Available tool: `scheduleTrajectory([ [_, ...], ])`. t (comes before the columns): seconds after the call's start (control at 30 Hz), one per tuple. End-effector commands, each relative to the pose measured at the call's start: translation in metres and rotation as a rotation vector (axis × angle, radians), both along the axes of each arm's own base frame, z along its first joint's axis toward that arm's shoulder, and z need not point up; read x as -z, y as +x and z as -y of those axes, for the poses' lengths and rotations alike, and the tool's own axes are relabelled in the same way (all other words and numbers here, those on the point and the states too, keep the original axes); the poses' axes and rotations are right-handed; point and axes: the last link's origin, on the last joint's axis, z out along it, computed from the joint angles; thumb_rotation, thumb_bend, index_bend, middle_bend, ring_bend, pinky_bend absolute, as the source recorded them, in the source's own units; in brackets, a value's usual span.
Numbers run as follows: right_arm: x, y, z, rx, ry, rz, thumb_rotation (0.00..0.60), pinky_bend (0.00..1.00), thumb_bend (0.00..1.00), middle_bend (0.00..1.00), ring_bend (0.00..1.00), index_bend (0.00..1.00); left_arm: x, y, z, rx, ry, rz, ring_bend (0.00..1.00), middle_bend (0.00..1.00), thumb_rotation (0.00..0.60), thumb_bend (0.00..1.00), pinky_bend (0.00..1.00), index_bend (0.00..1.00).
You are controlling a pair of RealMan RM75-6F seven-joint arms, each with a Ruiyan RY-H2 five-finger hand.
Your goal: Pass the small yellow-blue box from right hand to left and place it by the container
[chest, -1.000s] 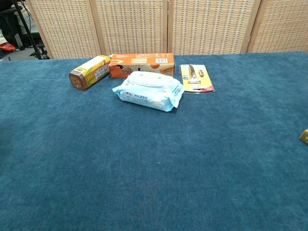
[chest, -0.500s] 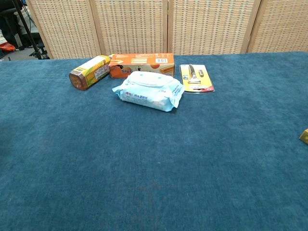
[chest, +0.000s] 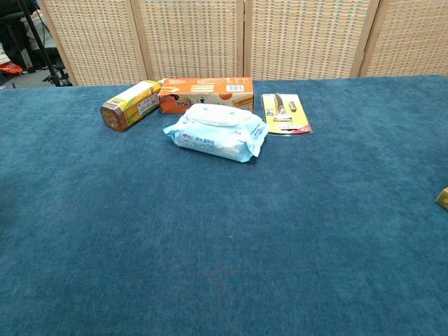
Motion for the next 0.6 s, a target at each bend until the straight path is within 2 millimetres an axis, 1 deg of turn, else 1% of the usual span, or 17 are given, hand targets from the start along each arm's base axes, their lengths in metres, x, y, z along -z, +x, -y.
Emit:
scheduleTrajectory([
  [0.03, 0.011, -0.003, 0.006, 0.001, 0.005, -0.010, 0.600, 0.00, 0.00, 0.00, 0.00, 0.00, 0.001, 0.000, -0.001, 0.002, -0.001, -0.002, 0.00, 0.00, 0.600, 0.00, 0.00, 0.00],
  [0.1, 0.016, -0.003, 0.008, 0.005, 0.000, 0.003, 0.600, 0.00, 0.00, 0.00, 0.00, 0.04, 0.002, 0.000, -0.002, 0.001, -0.003, -0.002, 0.00, 0.00, 0.600, 0.00, 0.00, 0.00],
  [0.13, 0.018, -0.003, 0.009, 0.002, -0.008, 0.016, 0.600, 0.00, 0.00, 0.03, 0.02, 0.09, 0.002, 0.000, -0.002, 0.001, -0.004, -0.002, 0.00, 0.00, 0.600, 0.00, 0.00, 0.00],
  [0.17, 0.020, -0.001, 0.010, -0.003, -0.022, 0.043, 0.600, 0.01, 0.00, 0.11, 0.09, 0.17, 0.002, 0.000, -0.003, 0.003, -0.004, 0.000, 0.00, 0.00, 0.600, 0.00, 0.00, 0.00],
  [0.2, 0.021, -0.001, 0.011, -0.003, -0.031, 0.058, 0.600, 0.04, 0.00, 0.18, 0.15, 0.23, 0.002, 0.000, -0.003, 0.005, -0.005, 0.002, 0.00, 0.00, 0.600, 0.00, 0.00, 0.00],
  [0.23, 0.022, 0.000, 0.012, -0.003, -0.036, 0.070, 0.600, 0.11, 0.00, 0.31, 0.26, 0.31, 0.003, 0.000, -0.003, 0.008, -0.005, 0.004, 0.00, 0.00, 0.600, 0.00, 0.00, 0.00],
  [0.27, 0.024, 0.000, 0.013, -0.003, -0.038, 0.088, 0.600, 0.16, 0.00, 0.38, 0.33, 0.36, 0.003, 0.000, -0.003, 0.015, -0.006, 0.007, 0.00, 0.00, 0.600, 0.00, 0.00, 0.00],
  [0.3, 0.025, 0.001, 0.014, -0.005, -0.042, 0.106, 0.600, 0.24, 0.01, 0.46, 0.40, 0.42, 0.003, 0.000, -0.003, 0.018, -0.006, 0.008, 0.00, 0.00, 0.600, 0.00, 0.00, 0.00],
  [0.33, 0.025, 0.004, 0.015, -0.014, -0.046, 0.126, 0.600, 0.32, 0.03, 0.53, 0.47, 0.49, 0.003, 0.000, -0.003, 0.020, -0.005, 0.009, 0.00, 0.00, 0.600, 0.00, 0.00, 0.00],
  [0.37, 0.024, 0.007, 0.015, -0.031, -0.056, 0.155, 0.600, 0.38, 0.07, 0.59, 0.52, 0.54, 0.002, 0.000, -0.003, 0.020, -0.003, 0.010, 0.00, 0.00, 0.600, 0.00, 0.00, 0.00],
  [0.43, 0.021, 0.016, 0.016, -0.065, -0.071, 0.214, 0.600, 0.43, 0.16, 0.64, 0.56, 0.60, 0.002, -0.001, -0.003, 0.017, 0.000, 0.013, 0.00, 0.00, 0.600, 0.00, 0.00, 0.00],
  [0.47, 0.020, 0.020, 0.016, -0.080, -0.074, 0.236, 0.600, 0.44, 0.19, 0.65, 0.58, 0.61, 0.001, -0.001, -0.003, 0.015, 0.000, 0.015, 0.00, 0.00, 0.600, 0.00, 0.00, 0.00],
  [0.6, 0.012, 0.047, 0.020, -0.176, -0.084, 0.319, 0.600, 0.44, 0.26, 0.66, 0.59, 0.62, 0.001, -0.001, -0.003, 0.014, -0.002, 0.018, 0.00, 0.00, 0.600, 0.00, 0.00, 0.00],
])
